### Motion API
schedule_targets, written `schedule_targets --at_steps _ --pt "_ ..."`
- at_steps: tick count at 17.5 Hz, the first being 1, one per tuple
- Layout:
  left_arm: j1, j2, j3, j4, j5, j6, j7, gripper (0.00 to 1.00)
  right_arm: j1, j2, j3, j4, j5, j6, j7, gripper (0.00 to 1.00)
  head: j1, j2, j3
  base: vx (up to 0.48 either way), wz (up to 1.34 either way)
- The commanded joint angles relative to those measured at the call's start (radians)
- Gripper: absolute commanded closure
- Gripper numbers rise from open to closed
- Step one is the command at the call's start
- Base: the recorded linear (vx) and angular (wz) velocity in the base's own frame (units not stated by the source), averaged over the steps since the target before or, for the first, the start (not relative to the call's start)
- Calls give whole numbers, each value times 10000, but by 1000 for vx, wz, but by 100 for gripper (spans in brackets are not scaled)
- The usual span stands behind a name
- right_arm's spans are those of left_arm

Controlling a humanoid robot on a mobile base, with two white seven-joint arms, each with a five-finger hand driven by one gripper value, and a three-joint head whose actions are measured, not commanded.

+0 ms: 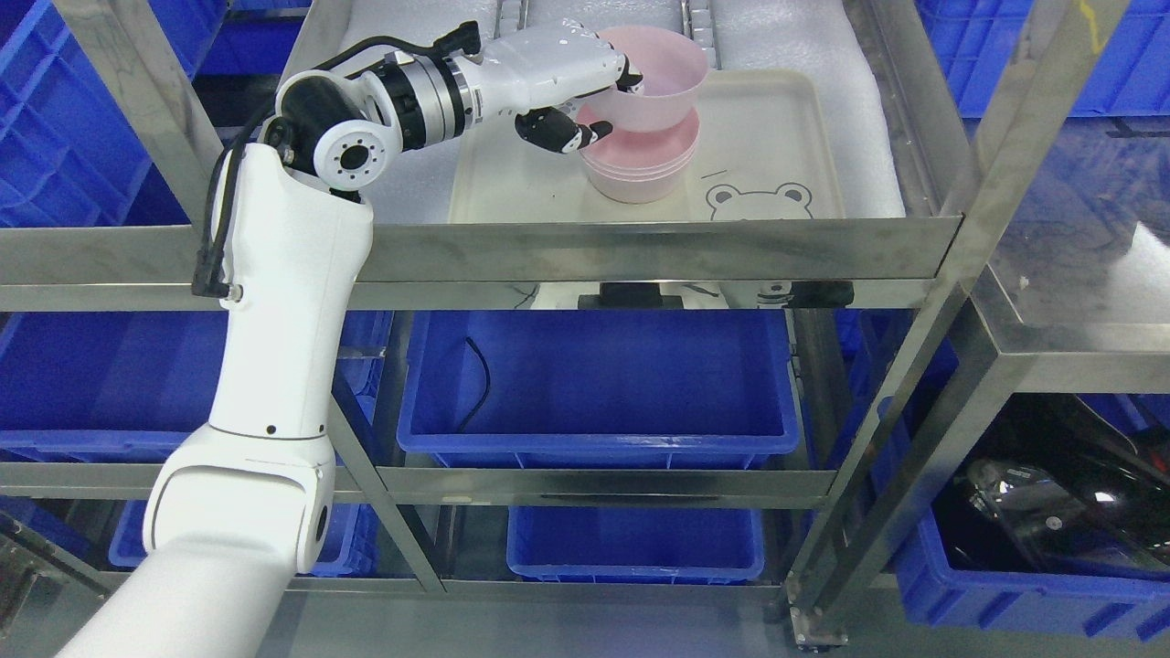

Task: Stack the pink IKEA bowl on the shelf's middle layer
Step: 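Move the pink bowl over the pink bowl on the beige tray, then lower the pink bowl into the bowl on the tray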

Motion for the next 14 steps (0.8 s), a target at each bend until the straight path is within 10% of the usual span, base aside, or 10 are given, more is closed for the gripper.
schedule_targets --at_steps 1,14 --pt "17 -343 -371 120 -26 -205 -46 94 231 -175 0 -175 0 -3 -11 0 0 0 0 0 25" --pt "125 -143 -141 -188 -87 -190 -353 88 231 -175 0 -175 0 -3 -11 0 0 0 0 -5 7"
